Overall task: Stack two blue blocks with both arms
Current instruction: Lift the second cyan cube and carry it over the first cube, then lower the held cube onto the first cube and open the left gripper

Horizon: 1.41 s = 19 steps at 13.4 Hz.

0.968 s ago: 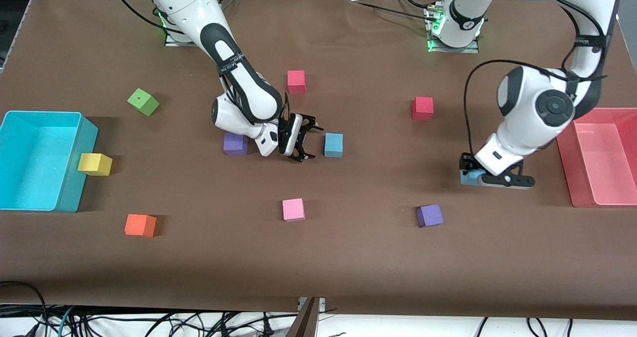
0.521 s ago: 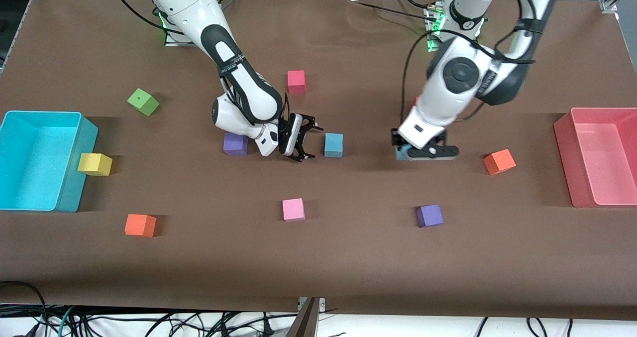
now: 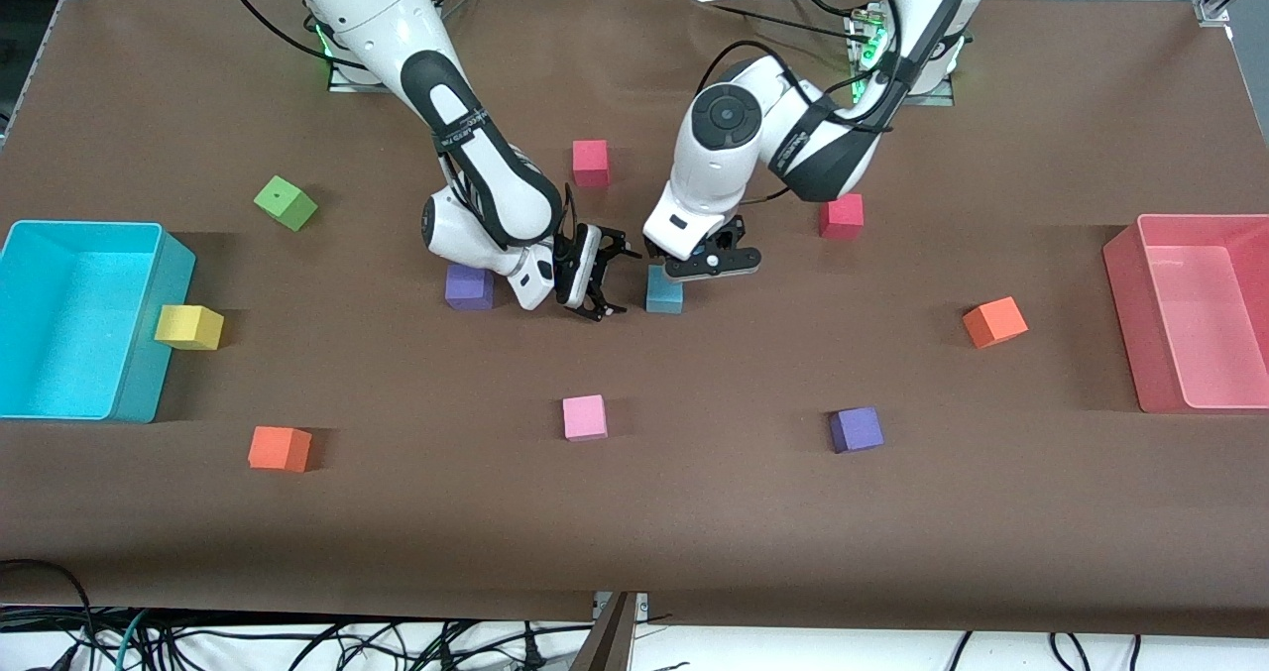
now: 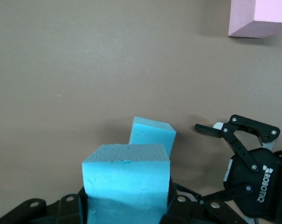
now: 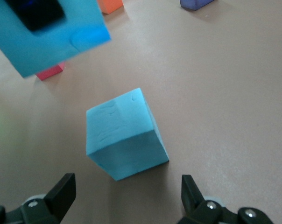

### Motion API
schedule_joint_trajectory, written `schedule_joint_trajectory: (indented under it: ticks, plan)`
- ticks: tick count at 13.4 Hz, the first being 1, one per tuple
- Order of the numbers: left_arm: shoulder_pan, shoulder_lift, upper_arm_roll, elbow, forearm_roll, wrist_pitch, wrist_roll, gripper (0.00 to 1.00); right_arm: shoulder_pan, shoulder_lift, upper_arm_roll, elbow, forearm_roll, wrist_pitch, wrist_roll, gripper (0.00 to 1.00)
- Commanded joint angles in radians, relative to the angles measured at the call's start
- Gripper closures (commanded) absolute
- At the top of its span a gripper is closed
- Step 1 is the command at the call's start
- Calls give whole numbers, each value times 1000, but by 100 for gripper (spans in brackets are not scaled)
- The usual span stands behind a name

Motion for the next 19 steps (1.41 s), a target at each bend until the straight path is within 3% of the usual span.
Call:
schedule_joint_trajectory:
  ticks: [1, 19]
  plan:
    - [-33, 87, 13, 99, -11, -18, -39, 100, -29, -13, 11, -23, 25, -34, -58, 0]
    - [-55, 152, 22, 101, -2, 38, -28, 100, -31, -15, 13, -22, 27, -35, -58, 0]
